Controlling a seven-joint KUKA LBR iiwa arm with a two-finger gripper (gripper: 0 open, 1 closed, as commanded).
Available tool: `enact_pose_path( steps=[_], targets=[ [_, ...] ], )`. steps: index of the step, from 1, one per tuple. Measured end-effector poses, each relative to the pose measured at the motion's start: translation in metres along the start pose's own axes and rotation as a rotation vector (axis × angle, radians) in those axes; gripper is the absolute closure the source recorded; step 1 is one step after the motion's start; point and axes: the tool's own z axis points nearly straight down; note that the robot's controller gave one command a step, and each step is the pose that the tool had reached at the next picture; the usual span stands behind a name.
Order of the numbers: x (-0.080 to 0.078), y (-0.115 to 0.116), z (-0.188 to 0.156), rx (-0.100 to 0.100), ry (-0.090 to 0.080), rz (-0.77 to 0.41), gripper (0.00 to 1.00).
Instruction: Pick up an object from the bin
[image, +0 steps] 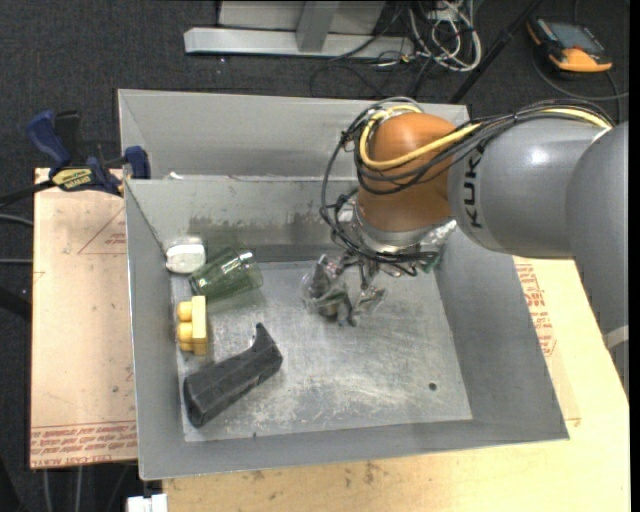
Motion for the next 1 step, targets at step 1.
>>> enact_pose_path(
  steps=[1],
  targets=[
    [0.0, 0.0, 0.0, 0.0, 0.0, 0.0, 1.0]
  ],
)
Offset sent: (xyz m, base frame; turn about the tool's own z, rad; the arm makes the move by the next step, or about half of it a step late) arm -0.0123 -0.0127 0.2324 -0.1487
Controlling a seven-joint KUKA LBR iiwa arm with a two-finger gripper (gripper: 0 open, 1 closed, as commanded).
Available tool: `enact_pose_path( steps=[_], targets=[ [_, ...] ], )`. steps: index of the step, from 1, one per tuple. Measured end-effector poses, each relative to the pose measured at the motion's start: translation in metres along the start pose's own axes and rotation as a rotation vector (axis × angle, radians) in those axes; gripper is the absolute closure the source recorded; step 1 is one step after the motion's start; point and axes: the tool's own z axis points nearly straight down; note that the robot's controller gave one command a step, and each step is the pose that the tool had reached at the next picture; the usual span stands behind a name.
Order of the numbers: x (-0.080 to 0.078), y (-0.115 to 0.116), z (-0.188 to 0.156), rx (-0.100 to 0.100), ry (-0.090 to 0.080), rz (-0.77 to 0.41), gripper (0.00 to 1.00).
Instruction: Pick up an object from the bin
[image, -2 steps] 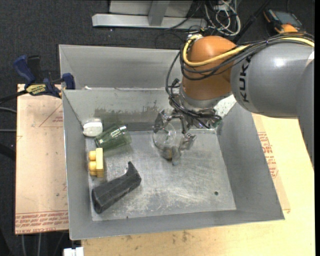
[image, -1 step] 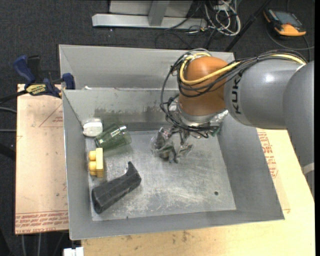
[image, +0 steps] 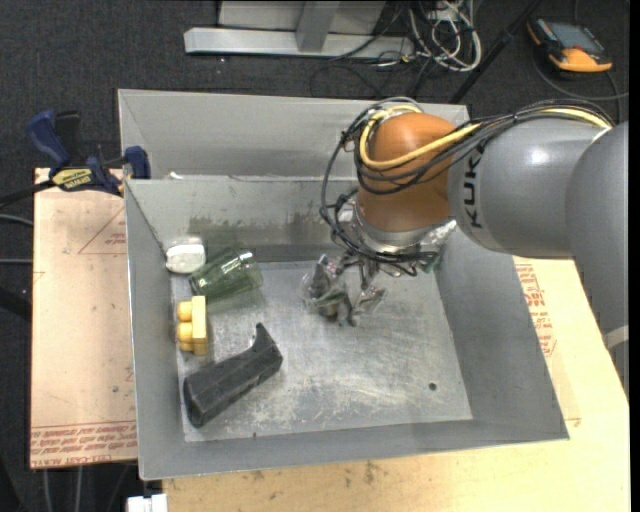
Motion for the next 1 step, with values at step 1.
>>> enact_pose_path(
  steps=[1],
  targets=[
    [0.0146, 0.0021, -0.2074, -0.005, -0.001, -0.131, 1.0]
  ],
)
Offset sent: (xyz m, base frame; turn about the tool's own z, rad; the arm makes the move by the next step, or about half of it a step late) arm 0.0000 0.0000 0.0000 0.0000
